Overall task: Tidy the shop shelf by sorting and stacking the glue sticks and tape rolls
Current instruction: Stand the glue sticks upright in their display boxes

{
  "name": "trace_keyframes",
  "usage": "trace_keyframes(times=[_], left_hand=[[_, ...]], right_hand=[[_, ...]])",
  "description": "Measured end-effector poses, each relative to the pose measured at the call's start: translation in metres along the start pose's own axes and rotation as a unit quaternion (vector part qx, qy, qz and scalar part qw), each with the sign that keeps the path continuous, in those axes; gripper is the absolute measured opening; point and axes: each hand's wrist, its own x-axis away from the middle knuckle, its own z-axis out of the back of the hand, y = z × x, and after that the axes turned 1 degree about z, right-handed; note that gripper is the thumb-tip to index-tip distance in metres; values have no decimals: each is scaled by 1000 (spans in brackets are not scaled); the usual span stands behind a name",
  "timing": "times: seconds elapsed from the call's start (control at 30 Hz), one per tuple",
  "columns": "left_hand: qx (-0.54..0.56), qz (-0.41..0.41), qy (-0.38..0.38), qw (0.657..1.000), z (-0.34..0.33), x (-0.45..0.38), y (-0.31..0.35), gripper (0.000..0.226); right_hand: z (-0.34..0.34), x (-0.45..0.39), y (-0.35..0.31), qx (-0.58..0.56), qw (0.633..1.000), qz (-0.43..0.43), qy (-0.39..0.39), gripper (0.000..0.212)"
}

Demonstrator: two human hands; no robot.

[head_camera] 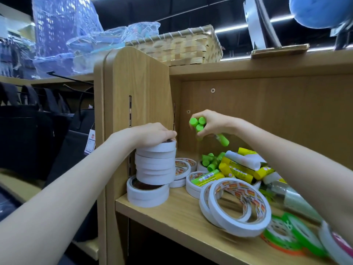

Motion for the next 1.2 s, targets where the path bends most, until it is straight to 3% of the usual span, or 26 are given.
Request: trace_keyframes(times=[0.07,0.23,0.3,0.47,0.63,0.83,0.9,0.97,1.07,1.2], left_hand=[[-22,-23,15,999,2,4,-1,45],[-1,-116,185,976,3,14,19,33],[14,-152,217,964,-2,16,39,31],[39,-221,171,959,-34,11,110,26],[33,-286,72,955,-75,8,194,26],[14,-362,-28,932,-127,9,272,38],[17,-383,-55,922,-142,11,290,49],[8,-385,-75,920,-156,11,302,66],[-38,-380,-83,920,-174,12,311,82],[-46,-363,-78,927,-178,12,313,84]], right_hand=[[9,10,-2,-18,999,-7,44,28],[40,67,-10,-83,989,-21,117,22],[56,102,-10,-88,987,-39,130,21],[106,211,4,-88,972,-128,178,21],[153,313,34,-39,938,-233,255,21],[163,373,95,109,895,-383,199,19],[155,379,114,115,879,-415,203,29],[147,383,131,146,868,-452,143,44],[145,384,147,117,861,-494,35,46],[155,386,144,76,853,-517,-9,39]])
